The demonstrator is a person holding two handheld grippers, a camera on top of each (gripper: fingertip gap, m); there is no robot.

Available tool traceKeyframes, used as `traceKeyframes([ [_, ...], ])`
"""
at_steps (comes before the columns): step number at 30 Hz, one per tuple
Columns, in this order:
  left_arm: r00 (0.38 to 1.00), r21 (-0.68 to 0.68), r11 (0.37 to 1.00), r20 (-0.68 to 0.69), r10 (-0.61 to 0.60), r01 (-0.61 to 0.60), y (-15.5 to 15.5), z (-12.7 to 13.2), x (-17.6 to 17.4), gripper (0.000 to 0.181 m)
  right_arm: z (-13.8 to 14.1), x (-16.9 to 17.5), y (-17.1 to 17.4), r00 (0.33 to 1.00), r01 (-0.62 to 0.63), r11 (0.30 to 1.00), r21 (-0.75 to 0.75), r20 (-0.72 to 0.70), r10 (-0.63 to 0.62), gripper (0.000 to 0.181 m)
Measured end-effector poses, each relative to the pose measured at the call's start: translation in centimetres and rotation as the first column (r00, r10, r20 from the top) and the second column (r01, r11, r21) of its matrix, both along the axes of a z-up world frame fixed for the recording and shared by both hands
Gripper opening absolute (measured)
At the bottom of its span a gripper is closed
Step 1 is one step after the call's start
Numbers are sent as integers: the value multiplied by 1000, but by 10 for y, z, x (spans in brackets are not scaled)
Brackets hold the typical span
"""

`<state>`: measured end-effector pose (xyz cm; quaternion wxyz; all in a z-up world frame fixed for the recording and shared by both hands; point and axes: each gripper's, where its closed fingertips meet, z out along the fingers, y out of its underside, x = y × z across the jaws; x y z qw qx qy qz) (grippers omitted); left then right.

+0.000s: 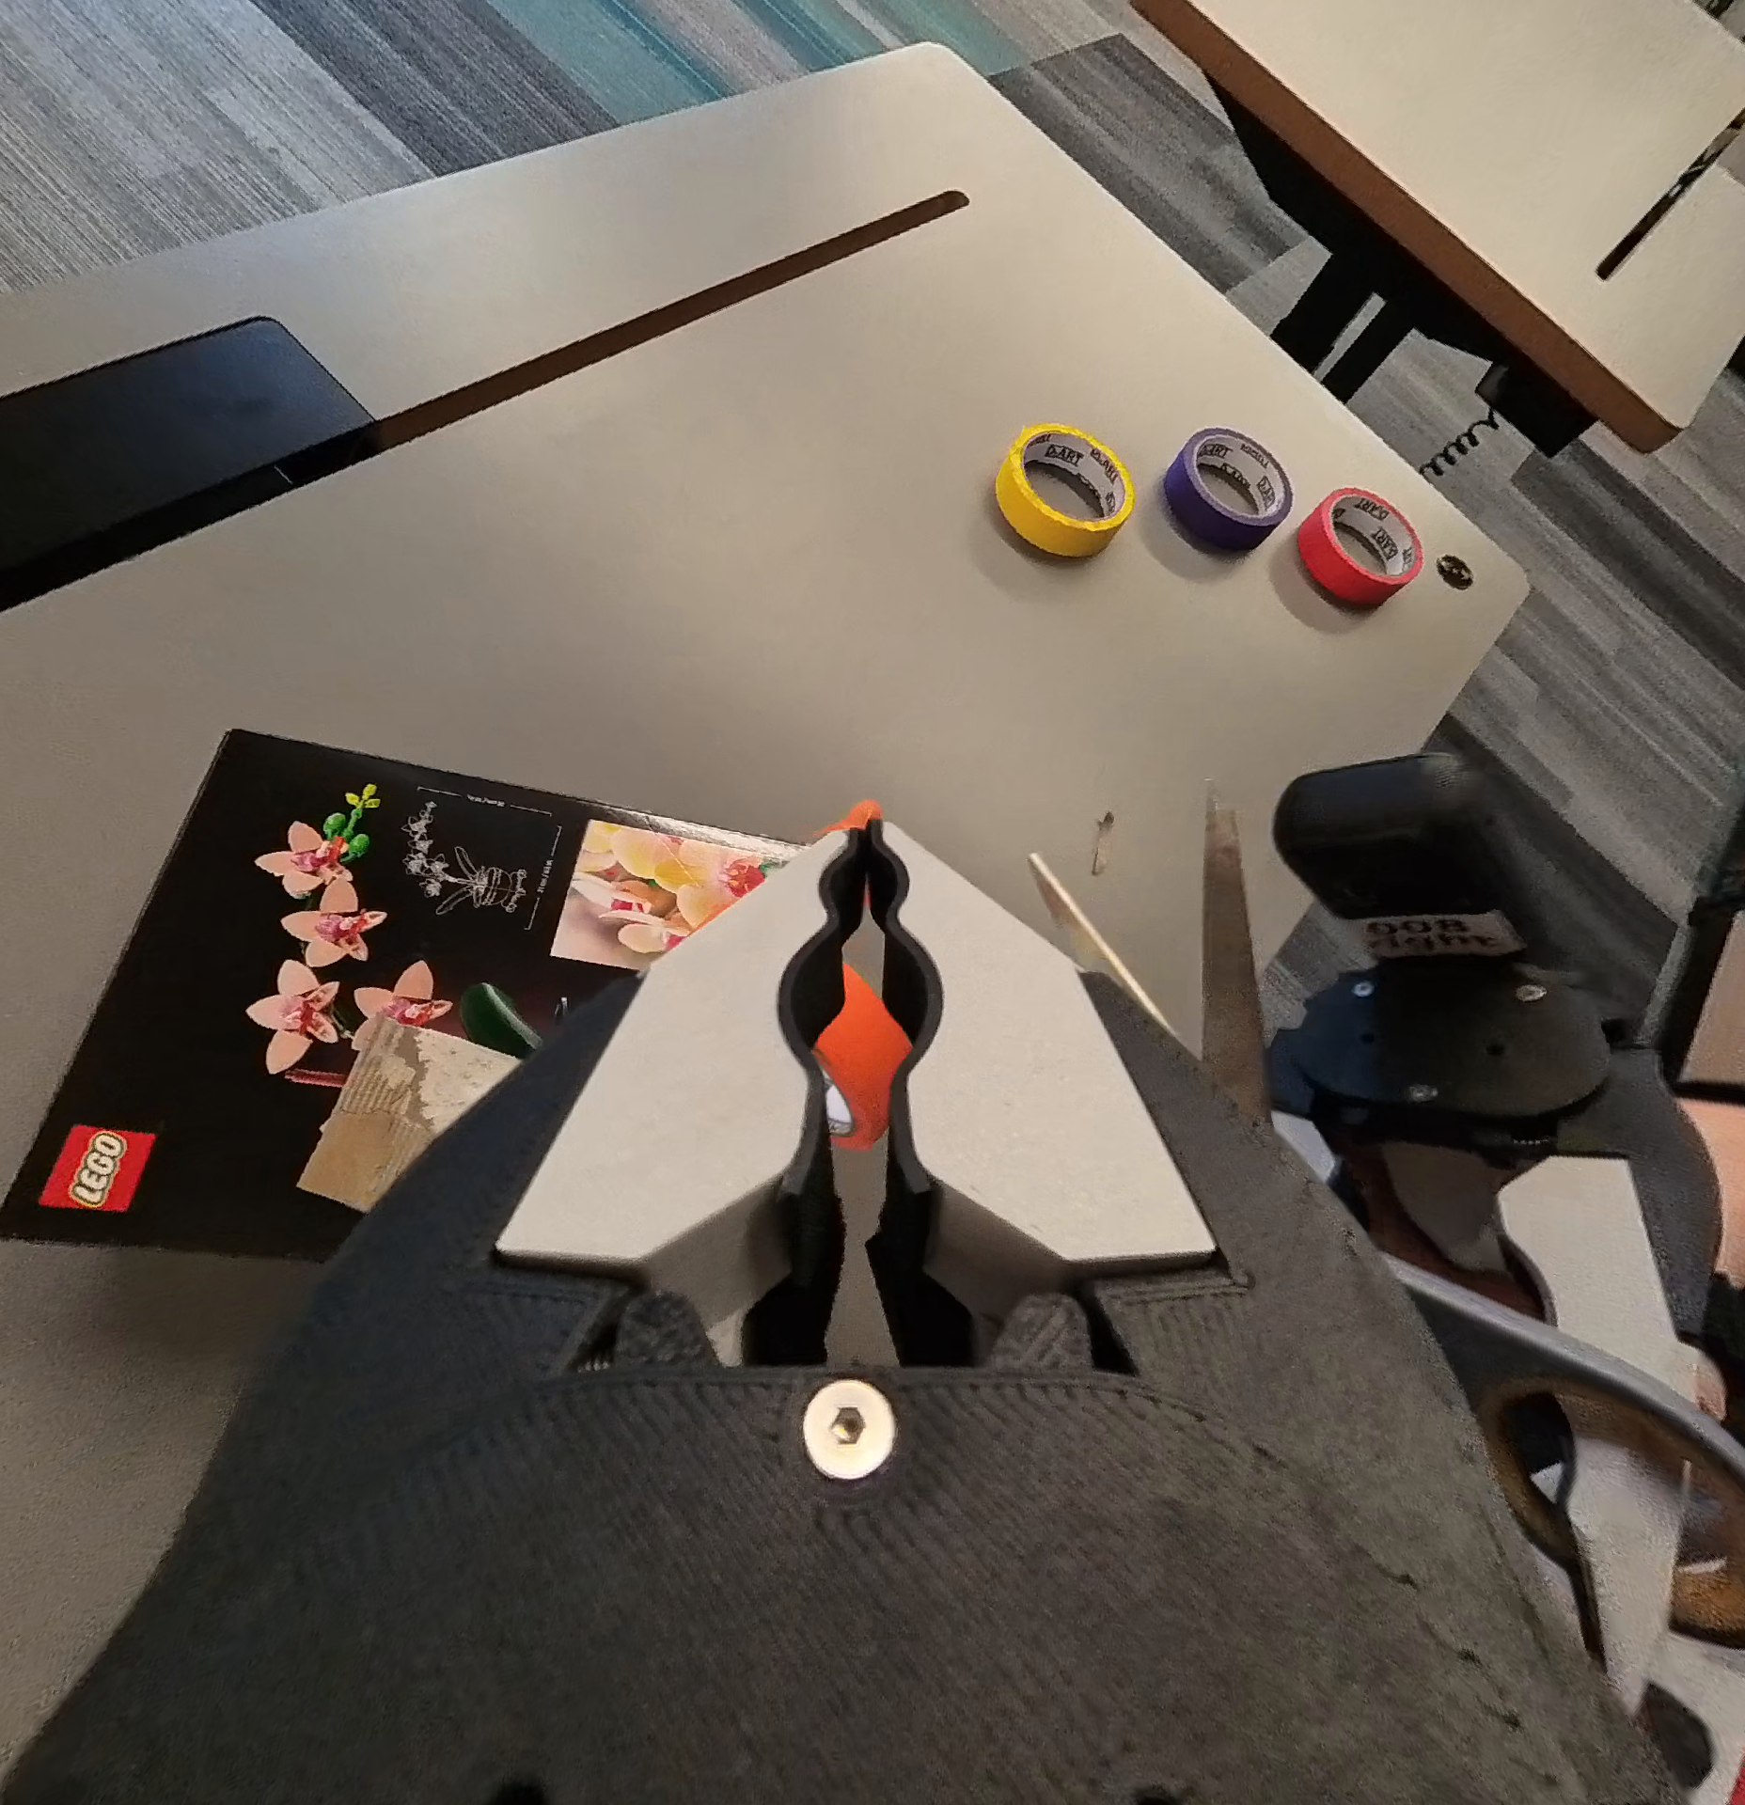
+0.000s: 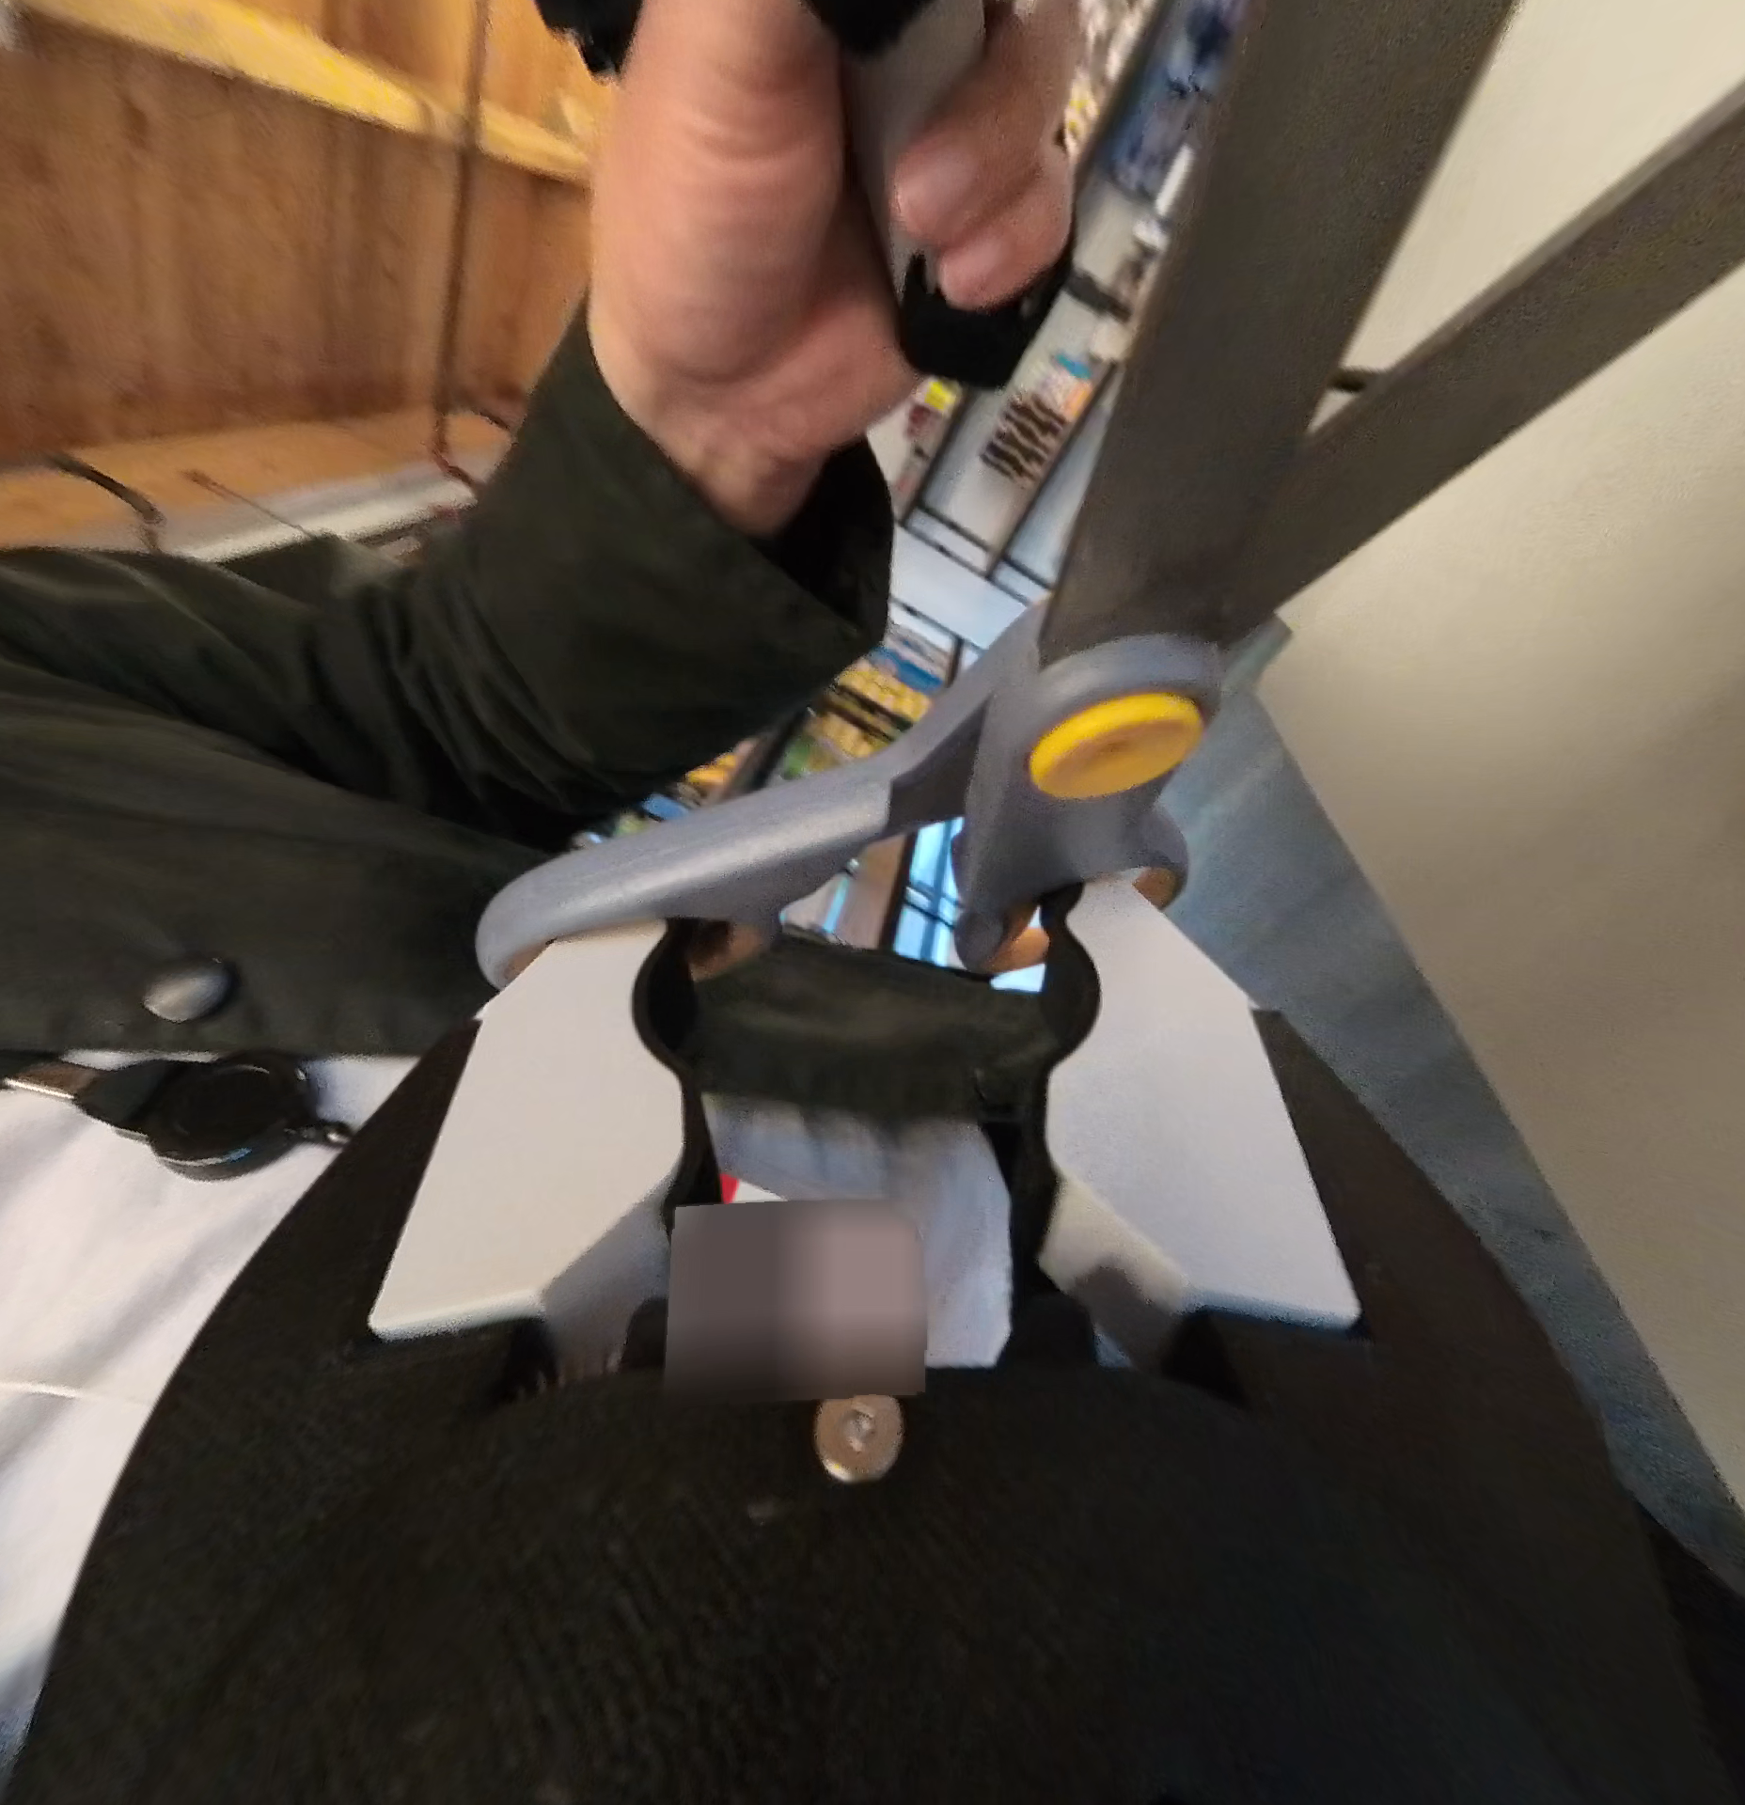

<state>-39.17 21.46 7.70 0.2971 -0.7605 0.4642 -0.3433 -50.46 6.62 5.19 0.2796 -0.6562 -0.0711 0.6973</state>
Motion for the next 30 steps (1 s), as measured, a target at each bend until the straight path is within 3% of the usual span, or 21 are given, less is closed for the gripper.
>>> traceKeyframes([
  [7, 1000, -50, 998, -15, 23, -24, 4, 0, 4, 0, 8, -7, 3, 995, -22, 999, 33, -100, 26, 69],
  [12, 988, 37, 989, -63, -142, 144, -6, 12, 9, 0, -25, 3, 2, 985, -37, 998, 49, 169, 28, 64],
  [15, 987, 36, 987, -53, -152, 154, -5, 16, 10, 0, -9, 11, -6, 995, -74, 996, 45, 70, 70, 62],
  [20, 998, -35, 997, -26, -65, 64, 0, 16, 18, 0, 27, 4, -14, 979, -110, 990, 92, -160, 123, 62],
  [30, 994, -70, 996, -93, -57, 51, -29, 6, 68, 0, 28, -8, -13, 945, 23, 987, 157, -327, 30, 62],
])
